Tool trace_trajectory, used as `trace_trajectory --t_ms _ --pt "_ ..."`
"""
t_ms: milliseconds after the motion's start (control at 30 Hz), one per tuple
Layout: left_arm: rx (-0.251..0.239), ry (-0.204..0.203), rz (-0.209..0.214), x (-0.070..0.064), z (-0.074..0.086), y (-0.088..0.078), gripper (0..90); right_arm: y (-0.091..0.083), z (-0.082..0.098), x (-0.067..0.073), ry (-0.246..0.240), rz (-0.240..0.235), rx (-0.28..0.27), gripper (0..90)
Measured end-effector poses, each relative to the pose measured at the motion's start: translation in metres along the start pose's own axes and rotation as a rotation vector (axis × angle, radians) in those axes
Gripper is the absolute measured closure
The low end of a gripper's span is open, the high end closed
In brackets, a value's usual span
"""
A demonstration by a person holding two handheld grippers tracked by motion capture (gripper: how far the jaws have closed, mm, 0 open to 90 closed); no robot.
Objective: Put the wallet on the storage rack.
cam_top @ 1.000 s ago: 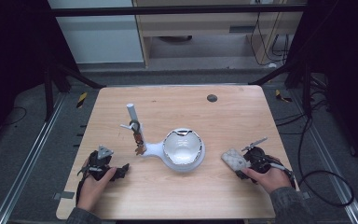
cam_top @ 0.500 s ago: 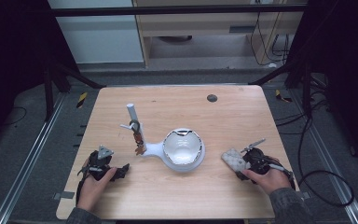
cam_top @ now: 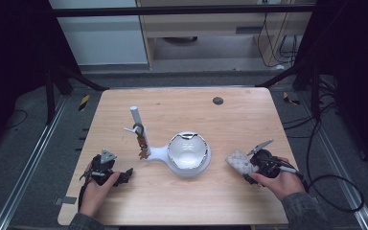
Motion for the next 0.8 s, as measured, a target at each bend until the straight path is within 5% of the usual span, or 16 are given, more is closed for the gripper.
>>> trace_trajectory --t_ms 433,800 --pt "0.0 0.0 0.0 0.0 0.0 0.0 0.0 -0.049 -0.033 0.011 -0.113 0.033 -0.048 32.1" --pt "0.001 -0.001 0.002 0.0 0.0 0.0 0.0 -0.067 -0.06 0.026 -0.19 0.038 -0.033 32.2"
Point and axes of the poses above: each handheld gripper's, and its own axes: y roughly forward along the jaws, z roughly out of its underside, x roughly to its left, the point moved 3 cm from there along y, roughly forward along the jaws, and after that the axes turned 11 degrees about -y, right-handed, at the moved point
